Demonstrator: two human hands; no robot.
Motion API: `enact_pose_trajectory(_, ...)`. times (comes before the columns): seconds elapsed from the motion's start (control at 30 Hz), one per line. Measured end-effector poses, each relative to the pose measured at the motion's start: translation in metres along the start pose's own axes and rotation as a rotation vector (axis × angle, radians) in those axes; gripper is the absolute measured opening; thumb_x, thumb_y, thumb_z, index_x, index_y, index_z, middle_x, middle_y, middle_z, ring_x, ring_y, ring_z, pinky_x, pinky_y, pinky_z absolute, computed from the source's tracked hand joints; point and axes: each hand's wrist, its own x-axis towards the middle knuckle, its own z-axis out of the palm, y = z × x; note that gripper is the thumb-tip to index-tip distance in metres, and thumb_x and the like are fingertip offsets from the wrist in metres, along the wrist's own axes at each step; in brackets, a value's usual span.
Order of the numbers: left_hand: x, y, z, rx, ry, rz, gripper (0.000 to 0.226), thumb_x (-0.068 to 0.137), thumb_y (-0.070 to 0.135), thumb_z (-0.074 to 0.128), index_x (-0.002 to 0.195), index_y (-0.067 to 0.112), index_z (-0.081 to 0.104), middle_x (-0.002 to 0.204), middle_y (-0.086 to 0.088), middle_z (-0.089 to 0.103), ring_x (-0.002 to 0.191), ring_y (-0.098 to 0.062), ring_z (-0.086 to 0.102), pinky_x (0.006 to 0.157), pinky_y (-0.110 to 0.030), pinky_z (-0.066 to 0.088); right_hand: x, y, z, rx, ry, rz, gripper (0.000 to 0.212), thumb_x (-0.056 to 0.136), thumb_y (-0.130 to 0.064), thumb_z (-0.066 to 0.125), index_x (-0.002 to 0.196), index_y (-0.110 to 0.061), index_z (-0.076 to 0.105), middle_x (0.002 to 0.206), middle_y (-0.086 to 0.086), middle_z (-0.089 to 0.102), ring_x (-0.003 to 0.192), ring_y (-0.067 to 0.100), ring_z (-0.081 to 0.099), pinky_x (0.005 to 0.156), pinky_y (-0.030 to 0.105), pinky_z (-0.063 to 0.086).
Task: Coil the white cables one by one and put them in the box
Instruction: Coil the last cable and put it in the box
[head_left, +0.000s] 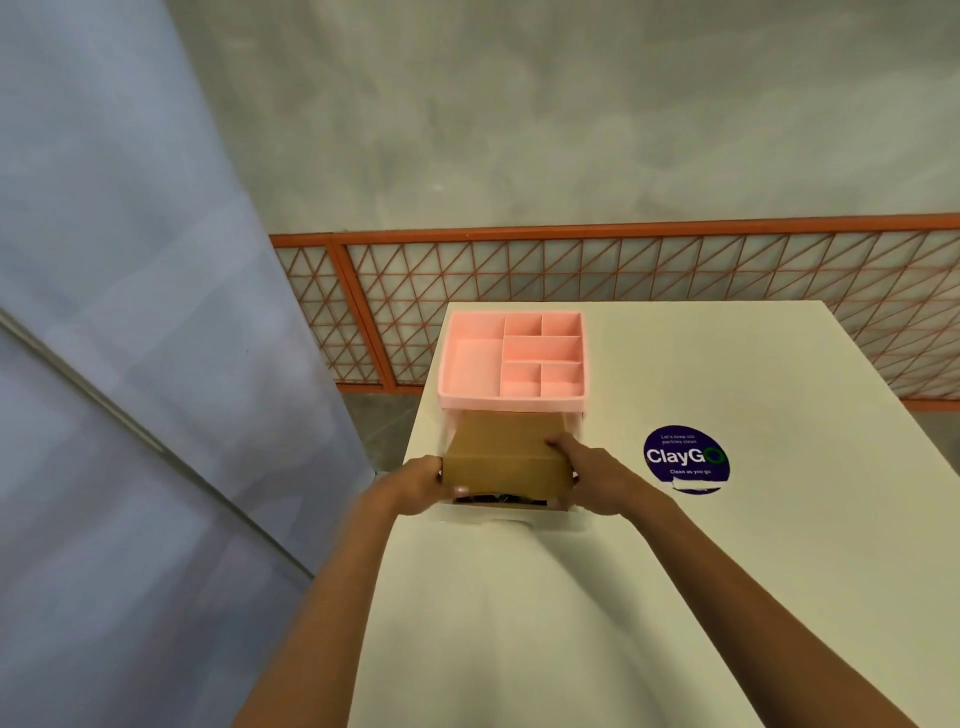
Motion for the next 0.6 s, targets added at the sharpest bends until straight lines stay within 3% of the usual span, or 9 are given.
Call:
enact_pose_trajectory(0.1,0.003,-0.005,0.007,0.023,0.074,-0.009,0.038,0.097,0.024,0.051,0.131,0.009,0.048,0.126,-0.011,0.057,0.113,-0.027,0.054,0.096,-0.035,0.044,0.003,0.005,0.012,0.039,0.137,-0.019,0.062,0.087,-0.008,0.063,0.140,-0.020,0.032,0.115,0.013,0.056,0.083,0.023,0.053,0.068,0.027,0.042)
enact_pose_trajectory(0.17,0.006,-0.010,0.015,0.050,0.142,-0.026,0.034,0.097,0.025,0.051,0.127,0.007,0.050,0.122,-0.013,0.059,0.106,-0.028,0.056,0.093,-0.038,0.046,0.005,0.010,0.020,0.032,0.205,-0.026,0.057,0.086,-0.007,0.061,0.136,-0.020,0.037,0.107,0.012,0.057,0.081,0.025,0.055,0.067,0.029,0.044)
enact_pose_trajectory(0.3,0.006,-0.012,0.029,0.162,0.275,-0.038,0.034,0.096,0.031,0.051,0.117,0.004,0.055,0.111,-0.014,0.064,0.088,-0.025,0.058,0.072,-0.027,0.040,0.008,0.017,0.030,0.005,0.261,-0.017,0.054,0.083,-0.010,0.064,0.131,-0.024,0.042,0.105,0.012,0.059,0.088,0.029,0.060,0.076,0.037,0.049)
enact_pose_trajectory(0.47,0.009,-0.016,0.040,0.168,0.357,-0.044,0.037,0.094,0.035,0.053,0.121,0.009,0.057,0.108,-0.012,0.066,0.093,-0.027,0.062,0.070,-0.024,0.038,0.010,0.024,0.041,-0.084,0.308,-0.018,0.051,0.085,-0.011,0.063,0.130,-0.024,0.041,0.107,0.009,0.059,0.093,0.028,0.058,0.076,0.035,0.047)
enact_pose_trajectory(0.6,0.012,-0.018,0.043,0.152,0.380,-0.072,0.035,0.091,0.031,0.061,0.120,0.011,0.060,0.102,-0.013,0.067,0.091,-0.028,0.062,0.078,-0.032,0.046,0.012,0.026,0.044,-0.116,0.320,-0.012,0.050,0.086,-0.013,0.063,0.128,-0.026,0.041,0.106,0.007,0.059,0.091,0.027,0.058,0.075,0.036,0.047)
